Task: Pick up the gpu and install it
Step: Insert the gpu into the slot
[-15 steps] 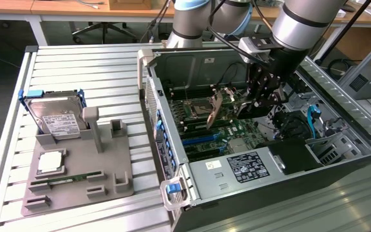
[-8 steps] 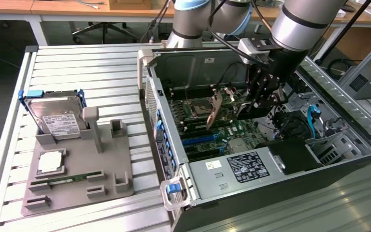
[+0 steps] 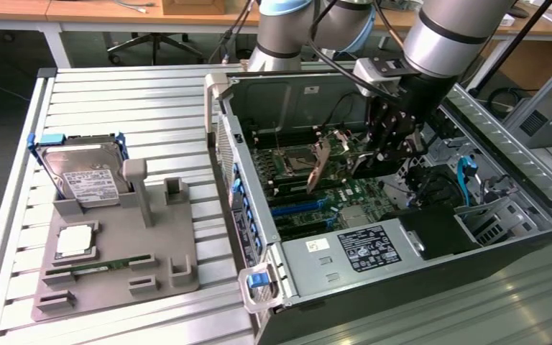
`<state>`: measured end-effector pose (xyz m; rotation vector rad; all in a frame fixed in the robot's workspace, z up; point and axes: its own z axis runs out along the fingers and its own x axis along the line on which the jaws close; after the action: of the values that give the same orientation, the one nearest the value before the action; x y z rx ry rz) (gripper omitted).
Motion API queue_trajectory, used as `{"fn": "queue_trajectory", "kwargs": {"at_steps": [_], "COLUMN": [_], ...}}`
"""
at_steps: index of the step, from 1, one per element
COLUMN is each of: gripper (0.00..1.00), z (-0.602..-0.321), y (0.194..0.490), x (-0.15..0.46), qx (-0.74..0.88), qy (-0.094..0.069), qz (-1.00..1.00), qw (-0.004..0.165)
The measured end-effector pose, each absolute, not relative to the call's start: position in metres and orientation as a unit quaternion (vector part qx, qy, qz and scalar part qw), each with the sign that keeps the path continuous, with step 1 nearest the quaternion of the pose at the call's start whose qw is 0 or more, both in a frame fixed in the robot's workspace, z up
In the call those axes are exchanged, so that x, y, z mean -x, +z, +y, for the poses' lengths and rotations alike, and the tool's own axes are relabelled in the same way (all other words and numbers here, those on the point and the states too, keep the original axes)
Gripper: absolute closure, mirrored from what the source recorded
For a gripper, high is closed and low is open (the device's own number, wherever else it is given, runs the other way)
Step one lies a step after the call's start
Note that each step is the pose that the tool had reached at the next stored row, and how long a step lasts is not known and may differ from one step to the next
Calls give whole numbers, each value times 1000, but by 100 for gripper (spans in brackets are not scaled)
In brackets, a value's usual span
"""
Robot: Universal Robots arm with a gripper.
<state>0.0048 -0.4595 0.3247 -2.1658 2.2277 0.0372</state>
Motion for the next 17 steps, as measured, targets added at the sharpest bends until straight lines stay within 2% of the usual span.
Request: {"fn": "queue_trajectory", "kwargs": {"at_steps": [17], "gripper": [73], "z": [-460], "y": [321], "x": [-5], "qx": [697], "qy": [12], "qz": [717], "qw": [17]}}
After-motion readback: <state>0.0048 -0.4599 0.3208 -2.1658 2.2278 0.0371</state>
